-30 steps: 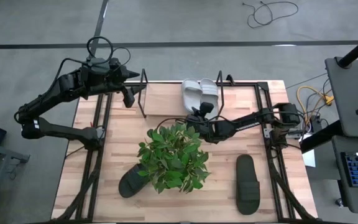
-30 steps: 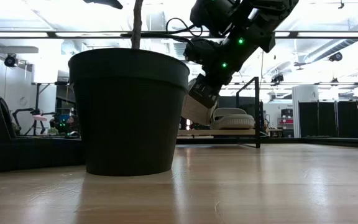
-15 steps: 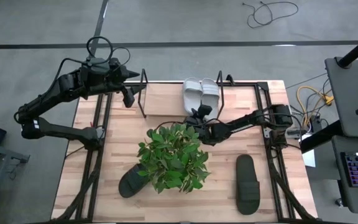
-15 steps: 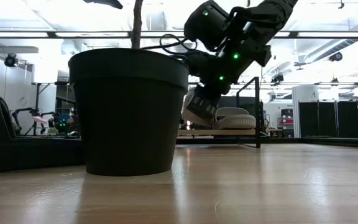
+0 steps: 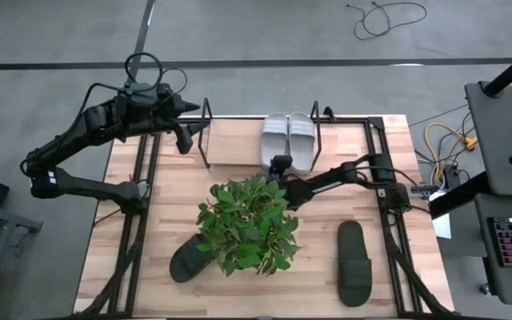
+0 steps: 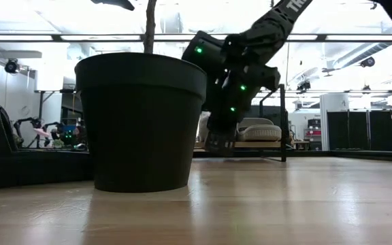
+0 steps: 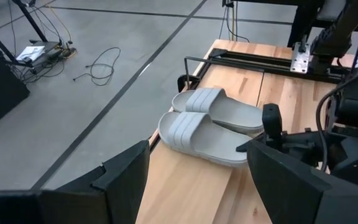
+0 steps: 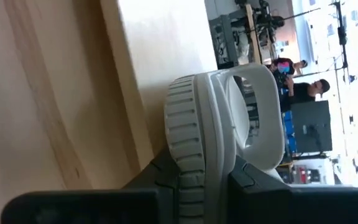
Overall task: Pick and place slides into the shelf
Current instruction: Put the gray slide on the shelf
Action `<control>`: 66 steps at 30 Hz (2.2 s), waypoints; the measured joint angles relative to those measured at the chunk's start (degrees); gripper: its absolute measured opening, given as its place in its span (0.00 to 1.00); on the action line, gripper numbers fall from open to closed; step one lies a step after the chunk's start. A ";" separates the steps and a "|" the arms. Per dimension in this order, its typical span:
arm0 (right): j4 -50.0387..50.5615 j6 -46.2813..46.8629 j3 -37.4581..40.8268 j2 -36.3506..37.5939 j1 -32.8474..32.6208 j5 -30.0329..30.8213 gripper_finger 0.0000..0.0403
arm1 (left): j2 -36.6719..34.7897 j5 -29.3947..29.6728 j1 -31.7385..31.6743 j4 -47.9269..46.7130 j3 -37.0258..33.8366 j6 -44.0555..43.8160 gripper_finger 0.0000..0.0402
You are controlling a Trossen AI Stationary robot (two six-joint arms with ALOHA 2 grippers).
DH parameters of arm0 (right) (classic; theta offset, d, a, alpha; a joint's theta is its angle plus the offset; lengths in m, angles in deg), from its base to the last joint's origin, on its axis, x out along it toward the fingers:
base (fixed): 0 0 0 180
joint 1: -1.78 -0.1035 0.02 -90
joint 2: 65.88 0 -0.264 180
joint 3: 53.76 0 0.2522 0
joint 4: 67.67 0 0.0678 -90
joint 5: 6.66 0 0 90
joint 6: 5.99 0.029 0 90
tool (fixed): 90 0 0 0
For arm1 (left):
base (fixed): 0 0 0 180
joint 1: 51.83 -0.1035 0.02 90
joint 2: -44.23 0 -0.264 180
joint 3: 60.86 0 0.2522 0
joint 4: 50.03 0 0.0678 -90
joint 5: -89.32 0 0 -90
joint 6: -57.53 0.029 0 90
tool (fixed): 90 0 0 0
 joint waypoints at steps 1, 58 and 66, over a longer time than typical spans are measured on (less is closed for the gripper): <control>2.01 0.88 -0.46 0.11 0.00 -0.07 0.11 | 0.00 0.00 -0.02 -0.18 0.00 0.00 0.64; 30.25 6.96 0.35 20.92 -3.62 -21.68 0.51 | 0.00 0.02 -0.02 -2.35 -0.04 -0.04 0.64; 13.67 -7.51 8.45 26.21 -1.08 -25.10 0.46 | -0.26 0.02 0.00 -2.33 -0.04 0.00 0.64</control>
